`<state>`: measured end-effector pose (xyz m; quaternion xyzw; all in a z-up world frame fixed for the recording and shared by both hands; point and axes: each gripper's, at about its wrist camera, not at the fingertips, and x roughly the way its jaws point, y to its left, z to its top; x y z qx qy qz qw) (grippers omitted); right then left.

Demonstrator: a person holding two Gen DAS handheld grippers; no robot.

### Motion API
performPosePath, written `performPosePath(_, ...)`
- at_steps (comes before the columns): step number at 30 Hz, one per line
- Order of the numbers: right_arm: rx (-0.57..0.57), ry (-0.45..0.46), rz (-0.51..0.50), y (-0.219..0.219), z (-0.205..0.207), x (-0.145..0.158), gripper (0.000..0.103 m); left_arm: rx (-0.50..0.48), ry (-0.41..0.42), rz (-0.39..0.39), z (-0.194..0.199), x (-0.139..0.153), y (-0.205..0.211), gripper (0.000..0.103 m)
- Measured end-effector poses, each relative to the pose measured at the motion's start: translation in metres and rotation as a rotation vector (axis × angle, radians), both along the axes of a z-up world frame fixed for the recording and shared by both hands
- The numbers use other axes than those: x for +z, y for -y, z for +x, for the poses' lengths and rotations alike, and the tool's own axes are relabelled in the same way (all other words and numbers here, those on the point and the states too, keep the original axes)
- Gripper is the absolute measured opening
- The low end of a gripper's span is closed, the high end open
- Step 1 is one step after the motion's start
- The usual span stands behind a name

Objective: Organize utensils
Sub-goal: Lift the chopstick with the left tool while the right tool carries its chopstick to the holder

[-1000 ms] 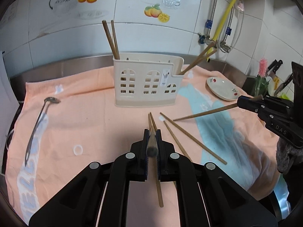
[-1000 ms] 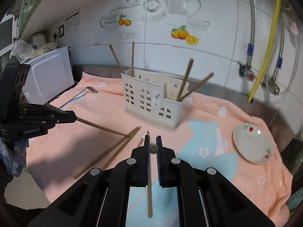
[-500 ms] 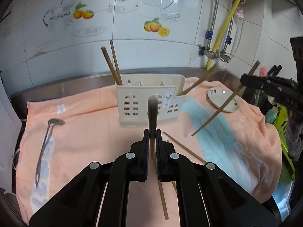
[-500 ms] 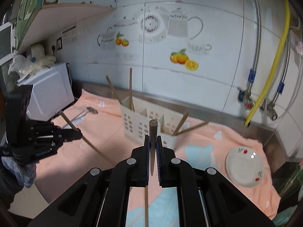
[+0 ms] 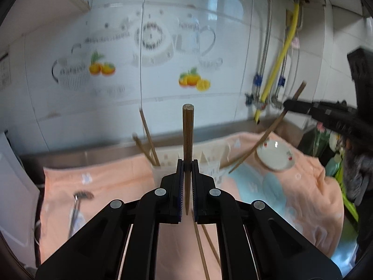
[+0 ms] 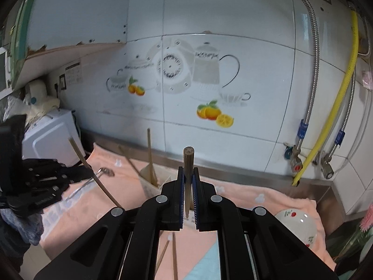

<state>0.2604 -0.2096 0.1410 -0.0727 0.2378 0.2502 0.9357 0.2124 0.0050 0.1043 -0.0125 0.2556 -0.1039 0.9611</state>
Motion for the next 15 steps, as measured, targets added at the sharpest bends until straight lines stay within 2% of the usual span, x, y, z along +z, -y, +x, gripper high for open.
performPosePath(6,-0.024,0.005,0.007,-0.007,0.023,0.001,0.006,0.014,0.056,-0.018,0.023,0.033,-0.004,0.005)
performPosePath(15,-0.031,-0.023,-0.005,-0.015,0.043,-0.019,0.006,0.082,0.085,-0.057,0.061,0.032,-0.014,0.005)
